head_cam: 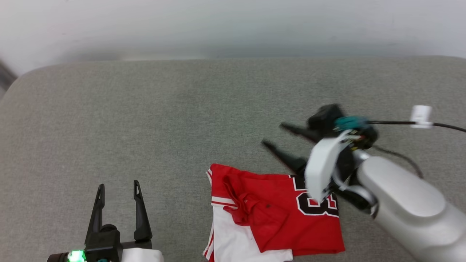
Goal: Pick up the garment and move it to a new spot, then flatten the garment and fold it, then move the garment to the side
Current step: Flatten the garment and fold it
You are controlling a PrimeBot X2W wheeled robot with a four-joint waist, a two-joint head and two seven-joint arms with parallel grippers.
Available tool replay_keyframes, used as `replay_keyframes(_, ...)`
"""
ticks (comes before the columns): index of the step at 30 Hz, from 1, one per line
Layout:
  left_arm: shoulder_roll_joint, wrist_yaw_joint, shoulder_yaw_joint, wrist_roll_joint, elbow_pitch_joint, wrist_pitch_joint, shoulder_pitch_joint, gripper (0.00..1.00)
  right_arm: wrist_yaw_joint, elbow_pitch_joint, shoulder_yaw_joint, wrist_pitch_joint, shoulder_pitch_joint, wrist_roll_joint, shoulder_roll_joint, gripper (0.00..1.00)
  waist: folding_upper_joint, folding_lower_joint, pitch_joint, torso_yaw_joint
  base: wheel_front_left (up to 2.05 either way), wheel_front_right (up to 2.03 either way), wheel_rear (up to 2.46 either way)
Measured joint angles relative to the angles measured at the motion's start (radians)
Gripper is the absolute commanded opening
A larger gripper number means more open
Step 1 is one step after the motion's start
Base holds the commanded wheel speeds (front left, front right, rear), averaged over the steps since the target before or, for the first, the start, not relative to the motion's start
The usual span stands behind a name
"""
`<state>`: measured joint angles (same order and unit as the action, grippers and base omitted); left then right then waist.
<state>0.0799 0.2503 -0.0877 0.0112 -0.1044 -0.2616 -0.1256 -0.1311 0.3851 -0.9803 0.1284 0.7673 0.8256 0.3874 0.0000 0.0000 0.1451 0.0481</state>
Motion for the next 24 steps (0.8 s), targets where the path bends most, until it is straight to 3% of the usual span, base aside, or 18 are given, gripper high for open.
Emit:
replay_keyframes(3,0.0,-0.003,0.002,0.0,-0.001,0.0,-0.009,1.0,0.0,0.022,0.102,-0.137,-0.02,-0.079,0.026,1.0,0.0,0.0,-0.017,-0.017,0.0,0.0,0.0)
replay_keyframes(9,0.001,-0.007,0.01,0.001,-0.002,0.0,-0.021,1.0,0.0,0.079,0.344,-0.357,-0.149,-0.279,0.01,1.0,0.0,0.0,-0.045,-0.045,0.0,0.0,0.0)
replay_keyframes(14,0.0,-0.01,0.015,0.002,-0.006,0.0,-0.031,1.0,0.0,0.043,0.589,-0.388,-0.296,-0.45,-0.051,1.0,0.0,0.0,-0.058,-0.059,0.0,0.0,0.0)
replay_keyframes(19,0.0,-0.014,0.018,0.002,-0.006,0.0,-0.036,1.0,0.0,-0.145,0.823,-0.392,-0.469,-0.591,-0.151,1.0,0.0,0.0,-0.067,-0.067,0.0,0.0,0.0)
replay_keyframes(24,-0.001,-0.022,0.02,0.002,-0.001,0.0,-0.05,1.0,0.0,-0.299,0.941,-0.392,-0.633,-0.676,-0.223,1.0,0.0,0.0,-0.08,-0.062,0.0,0.0,0.0)
